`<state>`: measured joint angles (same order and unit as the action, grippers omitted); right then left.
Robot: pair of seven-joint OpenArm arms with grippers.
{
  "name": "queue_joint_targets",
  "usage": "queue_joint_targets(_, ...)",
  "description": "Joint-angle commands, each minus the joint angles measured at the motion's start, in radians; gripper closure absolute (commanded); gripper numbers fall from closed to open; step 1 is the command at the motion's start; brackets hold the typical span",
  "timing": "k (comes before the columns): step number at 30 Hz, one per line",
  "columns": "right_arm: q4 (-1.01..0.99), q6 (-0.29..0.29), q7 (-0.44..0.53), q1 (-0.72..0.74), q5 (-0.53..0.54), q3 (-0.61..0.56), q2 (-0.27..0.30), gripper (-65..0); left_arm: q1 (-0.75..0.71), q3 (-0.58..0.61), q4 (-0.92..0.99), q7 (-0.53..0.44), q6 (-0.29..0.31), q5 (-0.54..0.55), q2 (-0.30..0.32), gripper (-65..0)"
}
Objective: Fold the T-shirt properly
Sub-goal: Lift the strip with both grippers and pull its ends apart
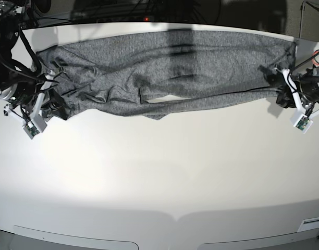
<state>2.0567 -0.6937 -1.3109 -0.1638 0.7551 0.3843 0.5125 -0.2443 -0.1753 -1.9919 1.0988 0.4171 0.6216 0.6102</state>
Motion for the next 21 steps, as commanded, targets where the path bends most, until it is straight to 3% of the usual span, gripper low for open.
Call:
queue_joint_targets(1,0.013,-0.004,0.017,0.014,0.012,0.008,0.017,0.0,0.012,-0.009,-0.018,-0.031,-0.007,0.006,0.019,0.0)
queue_joint_targets(5,0.013,-0.004,0.056,0.014,0.012,0.008,0.016,0.0,0.012,-0.009,-0.018,-0.053,-0.007,0.006,0.019,0.0)
queue_joint_targets(7,0.005,-0.004,0.084,0.014,0.011,0.006,0.014,-15.2,0.012,-0.009,-0.018,-0.053,-0.007,0.007,0.019,0.0)
queue_joint_targets(9,-0.014,-0.004,0.107,0.015,0.006,-0.007,0.011,-21.9,0.012,-0.009,-0.018,-0.053,-0.007,0.007,0.019,0.0)
queue_joint_targets(14,-0.147,-0.004,0.152,0.061,0.004,-0.114,0.011,-21.9,0.012,-0.009,-0.018,-0.053,-0.007,0.007,0.018,0.0)
queue_joint_targets(21,-0.419,0.004,0.157,0.257,-0.035,-0.332,0.011,-21.9,0.012,-0.009,-0.018,-0.053,-0.006,0.011,0.016,0.0)
